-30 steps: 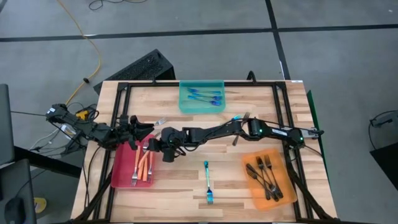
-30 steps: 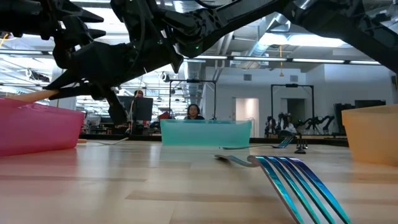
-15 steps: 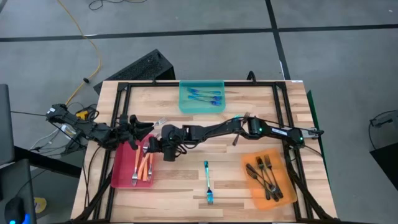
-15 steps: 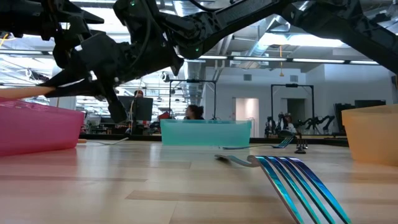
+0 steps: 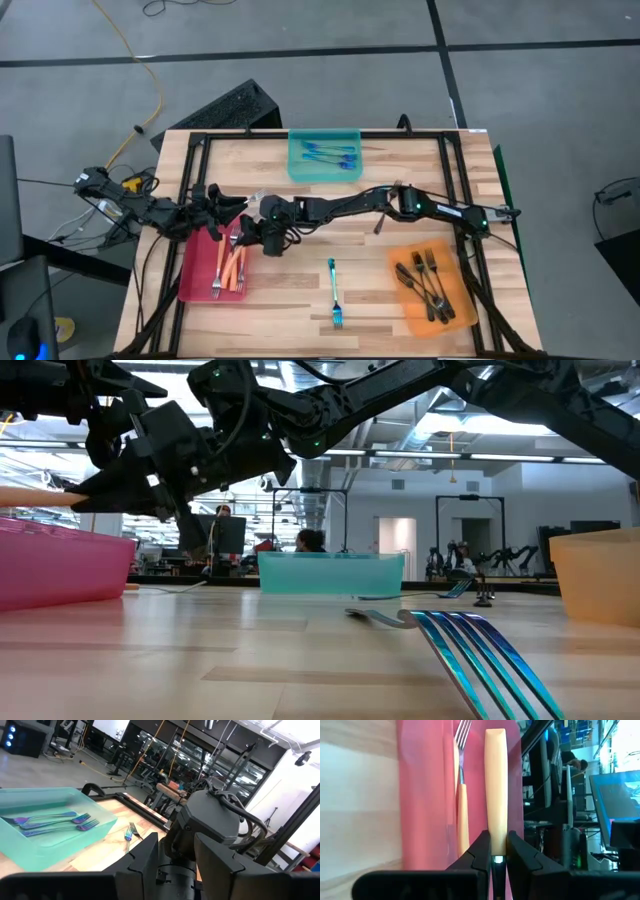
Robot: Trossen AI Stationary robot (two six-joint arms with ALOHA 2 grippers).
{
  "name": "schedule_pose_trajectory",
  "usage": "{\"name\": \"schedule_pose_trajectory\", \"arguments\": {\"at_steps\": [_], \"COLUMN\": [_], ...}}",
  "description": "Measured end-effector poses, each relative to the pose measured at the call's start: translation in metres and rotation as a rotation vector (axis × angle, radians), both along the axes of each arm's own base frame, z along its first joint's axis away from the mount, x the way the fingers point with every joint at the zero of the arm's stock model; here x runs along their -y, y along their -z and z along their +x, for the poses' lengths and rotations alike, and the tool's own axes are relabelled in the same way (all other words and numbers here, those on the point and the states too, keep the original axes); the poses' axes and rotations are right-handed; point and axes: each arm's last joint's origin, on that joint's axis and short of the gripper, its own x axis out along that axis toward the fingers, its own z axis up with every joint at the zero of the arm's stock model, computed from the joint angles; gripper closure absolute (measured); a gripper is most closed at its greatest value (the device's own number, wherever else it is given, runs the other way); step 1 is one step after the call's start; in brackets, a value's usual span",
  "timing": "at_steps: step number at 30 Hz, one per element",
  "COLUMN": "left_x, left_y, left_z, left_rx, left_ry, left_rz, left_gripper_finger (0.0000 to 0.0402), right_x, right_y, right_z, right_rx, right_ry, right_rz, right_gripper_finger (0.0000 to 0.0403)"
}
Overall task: Sort silverware by color (type)
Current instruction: Put the orange fork into the red bin
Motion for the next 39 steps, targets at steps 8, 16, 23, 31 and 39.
{"name": "schedule_pose_trajectory", "arguments": {"at_steps": [8, 16, 23, 31, 39], "left_x": [0.000, 0.000, 0.000, -0.001, -0.002], "left_y": [0.000, 0.000, -0.001, -0.001, -0.002], "left_z": [0.000, 0.000, 0.000, -0.001, -0.003], "left_rx": [0.001, -0.003, -0.001, -0.010, 0.006], "left_ry": [0.000, -0.003, -0.007, -0.051, -0.026], "left_rz": [0.000, 0.013, 0.016, 0.040, 0.033], "left_gripper_finger": [0.0290, 0.0290, 0.0290, 0.0290, 0.0290], "right_x": [-0.001, 0.000, 0.010, 0.010, 0.011], "right_y": [-0.005, -0.013, -0.020, -0.019, -0.001], "right_z": [0.001, 0.002, 0.001, 0.013, 0.024], "right_rx": [0.049, 0.067, 0.058, 0.013, -0.032], "right_ry": [-0.029, -0.132, -0.207, -0.259, -0.213], "right_rz": [0.034, 0.192, 0.335, 0.464, 0.550], "right_gripper_finger": [0.0343, 0.0343, 0.0343, 0.0343, 0.0343]}}
